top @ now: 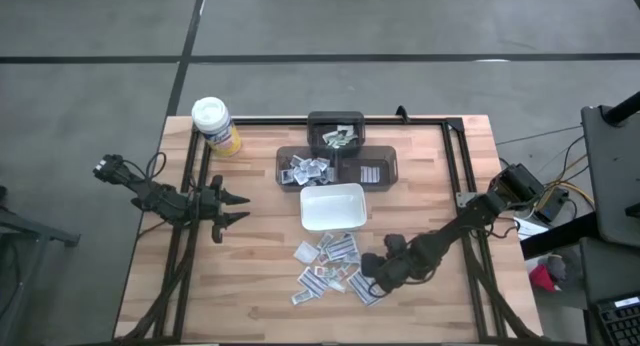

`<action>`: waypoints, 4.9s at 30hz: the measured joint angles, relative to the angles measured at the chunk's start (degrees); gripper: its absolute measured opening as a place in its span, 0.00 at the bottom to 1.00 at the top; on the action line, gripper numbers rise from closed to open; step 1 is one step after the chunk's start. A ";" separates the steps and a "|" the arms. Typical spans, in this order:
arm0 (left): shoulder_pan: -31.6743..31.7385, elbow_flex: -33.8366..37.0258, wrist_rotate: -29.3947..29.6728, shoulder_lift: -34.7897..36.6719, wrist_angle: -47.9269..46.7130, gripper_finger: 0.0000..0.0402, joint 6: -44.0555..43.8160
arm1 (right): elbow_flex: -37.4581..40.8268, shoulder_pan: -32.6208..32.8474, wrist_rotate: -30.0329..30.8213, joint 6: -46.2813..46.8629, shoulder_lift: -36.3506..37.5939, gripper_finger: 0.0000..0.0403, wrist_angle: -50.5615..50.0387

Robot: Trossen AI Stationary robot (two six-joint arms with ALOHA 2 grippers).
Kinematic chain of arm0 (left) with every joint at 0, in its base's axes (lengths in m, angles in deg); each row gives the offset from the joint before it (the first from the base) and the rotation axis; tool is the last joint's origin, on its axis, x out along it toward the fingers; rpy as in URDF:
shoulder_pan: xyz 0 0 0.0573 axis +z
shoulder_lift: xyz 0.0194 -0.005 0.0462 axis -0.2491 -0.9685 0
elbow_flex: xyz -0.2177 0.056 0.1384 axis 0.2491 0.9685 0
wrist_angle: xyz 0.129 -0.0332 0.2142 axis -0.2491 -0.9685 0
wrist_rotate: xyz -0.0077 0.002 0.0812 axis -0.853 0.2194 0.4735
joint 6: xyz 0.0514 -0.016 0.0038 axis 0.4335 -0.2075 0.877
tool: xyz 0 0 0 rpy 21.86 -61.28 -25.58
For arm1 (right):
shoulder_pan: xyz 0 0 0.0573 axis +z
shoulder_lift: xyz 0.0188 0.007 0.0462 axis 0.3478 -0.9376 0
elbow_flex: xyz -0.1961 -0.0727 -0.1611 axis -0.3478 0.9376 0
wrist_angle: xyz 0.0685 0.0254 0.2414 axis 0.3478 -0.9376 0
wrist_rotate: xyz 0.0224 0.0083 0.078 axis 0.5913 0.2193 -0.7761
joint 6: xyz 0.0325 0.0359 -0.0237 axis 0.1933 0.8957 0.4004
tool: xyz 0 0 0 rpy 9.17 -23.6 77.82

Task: Pick & Place First Aid Supplies
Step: Put the blue bandage into the right black bin

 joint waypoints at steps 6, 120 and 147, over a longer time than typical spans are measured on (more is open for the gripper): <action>0.00 0.00 -0.01 0.00 0.01 0.44 0.00 | 0.12 -0.01 -0.05 0.60 -0.04 0.32 -0.14; 0.00 -0.02 0.01 0.00 0.01 0.44 0.20 | 6.33 -4.98 0.59 -9.01 -0.90 0.32 2.20; 0.02 0.00 0.01 0.00 0.01 0.44 0.20 | 6.68 -4.84 1.78 -11.23 0.09 0.02 1.13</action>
